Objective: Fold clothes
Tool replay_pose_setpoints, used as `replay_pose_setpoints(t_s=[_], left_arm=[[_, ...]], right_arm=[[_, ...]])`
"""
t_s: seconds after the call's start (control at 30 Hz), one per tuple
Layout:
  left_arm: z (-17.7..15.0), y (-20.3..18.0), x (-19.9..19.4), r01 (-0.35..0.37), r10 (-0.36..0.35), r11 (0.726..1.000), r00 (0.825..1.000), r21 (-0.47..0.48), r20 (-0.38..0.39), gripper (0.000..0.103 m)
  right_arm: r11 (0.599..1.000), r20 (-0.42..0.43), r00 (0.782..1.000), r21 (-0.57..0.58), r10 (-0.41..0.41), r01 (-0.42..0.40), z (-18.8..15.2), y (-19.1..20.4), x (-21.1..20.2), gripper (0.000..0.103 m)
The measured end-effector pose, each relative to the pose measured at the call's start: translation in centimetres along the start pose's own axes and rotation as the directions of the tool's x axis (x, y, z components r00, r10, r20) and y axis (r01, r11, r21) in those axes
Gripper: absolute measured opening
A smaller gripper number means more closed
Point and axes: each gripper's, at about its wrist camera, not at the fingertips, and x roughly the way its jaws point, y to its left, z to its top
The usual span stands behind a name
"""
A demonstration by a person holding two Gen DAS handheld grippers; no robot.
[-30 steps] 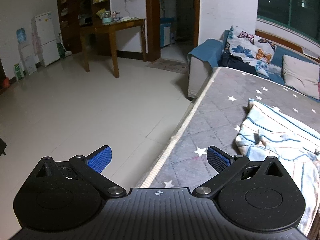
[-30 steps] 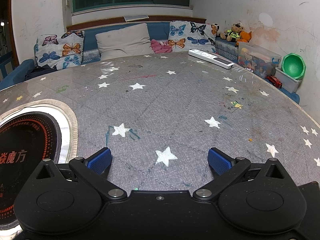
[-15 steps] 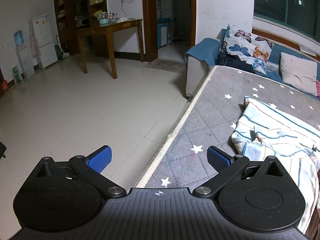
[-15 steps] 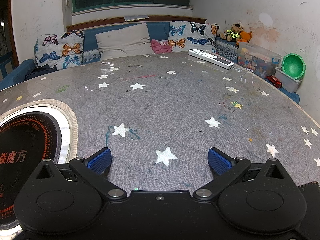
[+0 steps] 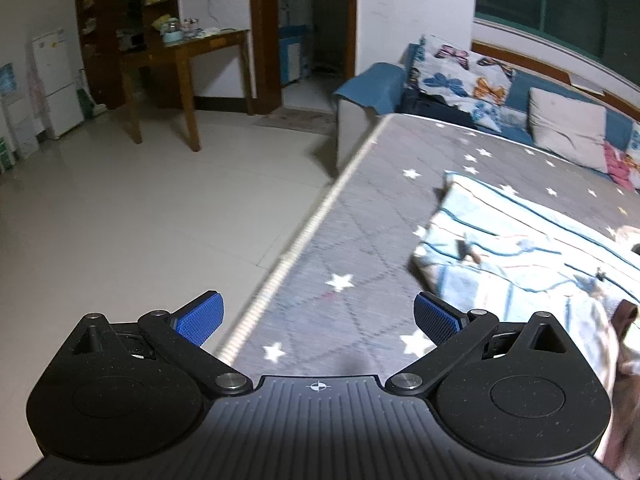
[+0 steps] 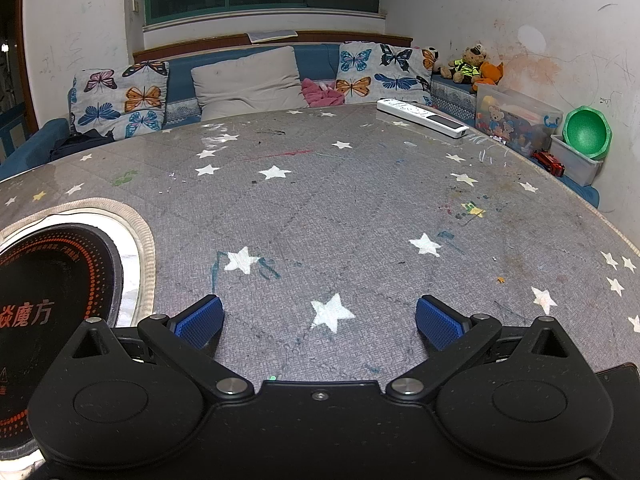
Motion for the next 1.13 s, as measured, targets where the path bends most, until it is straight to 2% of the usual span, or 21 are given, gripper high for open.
replay_pose_setpoints(t_s=[0.17, 0.47, 0.67, 0.97, 1.13], left_arm=[[-0.5, -1.1, 0.9, 0.041, -0.041, 0.999, 0.999, 0.007, -0.022, 0.103], [-1.4, -2.9, 1.8, 0.062, -0.060, 0.997, 0.997, 0.039, -0.044, 0.102], [-1.5, -4.0, 1.5, 0.060, -0.058, 0.996, 0.998, 0.063, -0.037, 0.102], [-1.5, -4.8, 0.3, 0.039, -0.041, 0.995, 0.999, 0.094, 0.014, 0.103], [-1.3, -5.0, 0.2, 0.035, -0.036, 0.994, 0.999, 0.102, 0.002, 0.102]], right_arm=[[1.000, 0.000, 1.000, 0.000, 0.000, 0.000, 0.0, 0.0, 0.0, 0.103], [1.000, 0.000, 1.000, 0.000, 0.000, 0.000, 0.0, 0.0, 0.0, 0.103], [1.000, 0.000, 1.000, 0.000, 0.000, 0.000, 0.0, 0.0, 0.0, 0.103], [1.000, 0.000, 1.000, 0.000, 0.000, 0.000, 0.0, 0.0, 0.0, 0.103], [1.000, 0.000, 1.000, 0.000, 0.000, 0.000, 0.0, 0.0, 0.0, 0.103]])
